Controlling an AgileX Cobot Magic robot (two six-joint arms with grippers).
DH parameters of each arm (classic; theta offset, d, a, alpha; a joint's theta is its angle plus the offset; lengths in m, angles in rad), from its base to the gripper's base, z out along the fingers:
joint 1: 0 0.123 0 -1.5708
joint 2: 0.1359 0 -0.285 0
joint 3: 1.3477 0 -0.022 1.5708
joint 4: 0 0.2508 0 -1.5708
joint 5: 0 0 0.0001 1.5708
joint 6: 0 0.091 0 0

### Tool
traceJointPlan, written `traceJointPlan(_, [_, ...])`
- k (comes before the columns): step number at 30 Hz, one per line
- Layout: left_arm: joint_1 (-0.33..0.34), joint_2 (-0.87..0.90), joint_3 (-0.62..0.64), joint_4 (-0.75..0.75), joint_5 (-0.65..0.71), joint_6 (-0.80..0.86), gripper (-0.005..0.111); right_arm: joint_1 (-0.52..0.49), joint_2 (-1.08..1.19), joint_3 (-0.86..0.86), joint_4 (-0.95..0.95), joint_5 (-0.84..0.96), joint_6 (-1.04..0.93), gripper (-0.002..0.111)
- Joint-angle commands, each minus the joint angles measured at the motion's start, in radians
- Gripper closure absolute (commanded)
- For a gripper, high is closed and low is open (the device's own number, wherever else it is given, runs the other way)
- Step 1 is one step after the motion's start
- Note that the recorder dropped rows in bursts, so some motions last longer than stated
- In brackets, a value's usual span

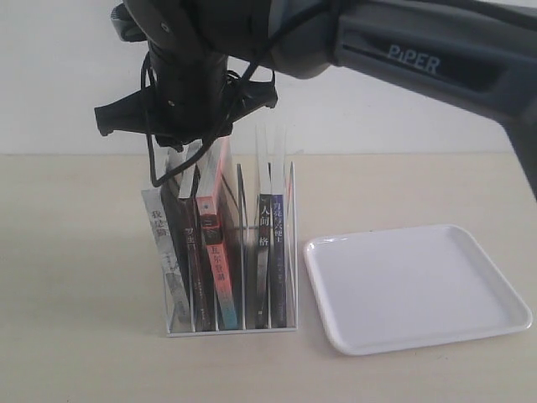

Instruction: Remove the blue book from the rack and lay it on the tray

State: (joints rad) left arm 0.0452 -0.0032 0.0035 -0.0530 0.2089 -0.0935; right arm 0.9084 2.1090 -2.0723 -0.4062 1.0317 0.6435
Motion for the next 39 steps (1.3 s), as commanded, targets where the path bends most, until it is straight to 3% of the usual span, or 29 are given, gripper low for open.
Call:
traceJointPlan(1, [0.003, 0.003, -0.004, -0.01, -0.009, -0.01, 0.103, -0.001, -0.003, 0.002, -0.009, 0.009, 0.002, 0.076])
traceJointPlan(23, [0.003, 0.003, -0.004, -0.01, -0.009, -0.01, 0.103, -0.001, 0.041, 0.002, -0.009, 0.038, 0.016, 0.076])
traceJointPlan(25, [0.003, 0.003, -0.004, -0.01, -0.009, -0.01, 0.103, -0.001, 0.045, 0.002, -0.009, 0.038, 0.02, 0.081])
traceJointPlan(28, [0.003, 0.003, -0.004, -0.01, -0.009, -0.01, 0.103, -0.001, 0.045, 0.002, -0.009, 0.031, 0.02, 0.109])
traceJointPlan(39, [0.003, 0.003, -0.004, -0.01, -0.009, -0.01, 0.103, -0.001, -0.028, 0.002, -0.052, 0.048, 0.056, 0.108])
